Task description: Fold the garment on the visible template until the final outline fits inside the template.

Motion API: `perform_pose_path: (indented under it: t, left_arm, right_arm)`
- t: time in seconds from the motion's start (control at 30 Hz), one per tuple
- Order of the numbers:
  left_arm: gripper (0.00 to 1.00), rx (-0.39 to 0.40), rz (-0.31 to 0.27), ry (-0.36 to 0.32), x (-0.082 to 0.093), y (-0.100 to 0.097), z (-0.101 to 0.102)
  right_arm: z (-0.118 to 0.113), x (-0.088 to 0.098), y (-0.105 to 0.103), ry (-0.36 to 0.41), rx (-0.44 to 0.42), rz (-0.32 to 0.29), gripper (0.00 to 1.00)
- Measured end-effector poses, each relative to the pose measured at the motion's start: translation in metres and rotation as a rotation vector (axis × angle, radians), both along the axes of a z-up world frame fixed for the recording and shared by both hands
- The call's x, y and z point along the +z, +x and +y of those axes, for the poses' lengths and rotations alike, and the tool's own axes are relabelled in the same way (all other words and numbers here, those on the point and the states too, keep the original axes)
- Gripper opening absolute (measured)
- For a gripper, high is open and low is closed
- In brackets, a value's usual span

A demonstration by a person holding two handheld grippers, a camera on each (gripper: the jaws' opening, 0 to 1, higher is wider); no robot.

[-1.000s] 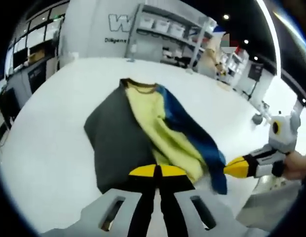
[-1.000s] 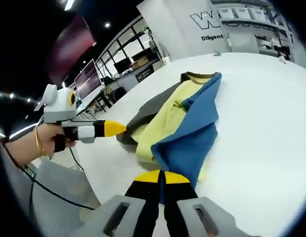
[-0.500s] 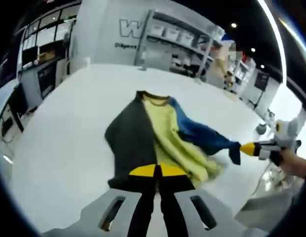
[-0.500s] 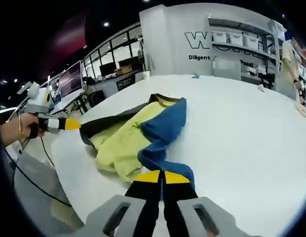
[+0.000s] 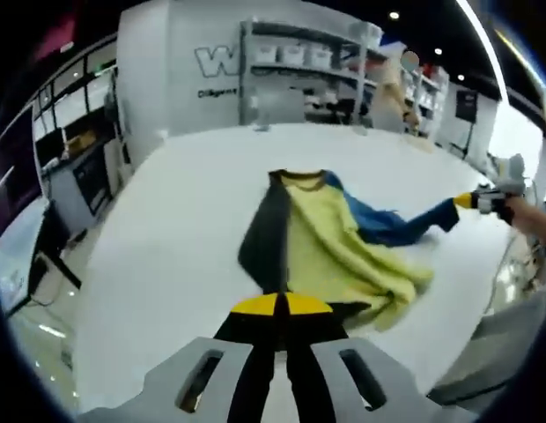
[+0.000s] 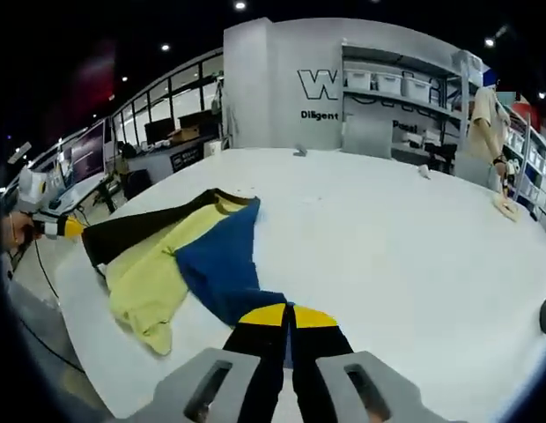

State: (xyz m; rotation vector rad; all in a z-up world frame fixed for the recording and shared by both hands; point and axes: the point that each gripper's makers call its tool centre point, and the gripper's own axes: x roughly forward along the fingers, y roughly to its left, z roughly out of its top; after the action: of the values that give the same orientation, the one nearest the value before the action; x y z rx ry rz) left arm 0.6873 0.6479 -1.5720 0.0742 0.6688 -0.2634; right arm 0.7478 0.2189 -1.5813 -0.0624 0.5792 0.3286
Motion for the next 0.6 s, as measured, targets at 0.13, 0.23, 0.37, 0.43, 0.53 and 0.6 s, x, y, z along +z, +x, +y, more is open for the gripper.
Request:
perform_pose_path:
  t: [0.13, 0.23, 0.37, 0.43, 0.53, 0.6]
  left_arm:
    - [0.0, 0.023, -0.034, 0.052, 0.011, 0.012, 0.029]
    - [0.0, 0.035, -0.041, 0.085, 0.016, 0.024, 0.053]
    - [0.0, -0.016, -0.054, 0.239, 0.028, 0.046, 0.084]
    - [0.0, -0.025, -0.055, 0.263, 0.028, 0.057, 0.097]
    - [0.0, -0.017, -0.058, 0.278, 0.033, 0.074, 0.109]
    - [0.0, -0.015, -0.053, 0.3, 0.033, 0.086, 0.117]
  right_arm:
    - [-0.017, 0.013, 0.021, -0.011, -0.015, -0.023, 0.0]
    - [-0.033, 0.017, 0.036, -0.026, -0.036, -0.041, 0.0]
    - [-0.064, 0.029, 0.055, -0.048, -0.081, -0.051, 0.0]
    - [-0.076, 0.034, 0.064, -0.052, -0.093, -0.052, 0.0]
    - [-0.092, 0.037, 0.073, -0.088, -0.104, -0.05, 0.0]
    - [-0.101, 0.038, 0.082, -0.098, -0.108, -0.046, 0.0]
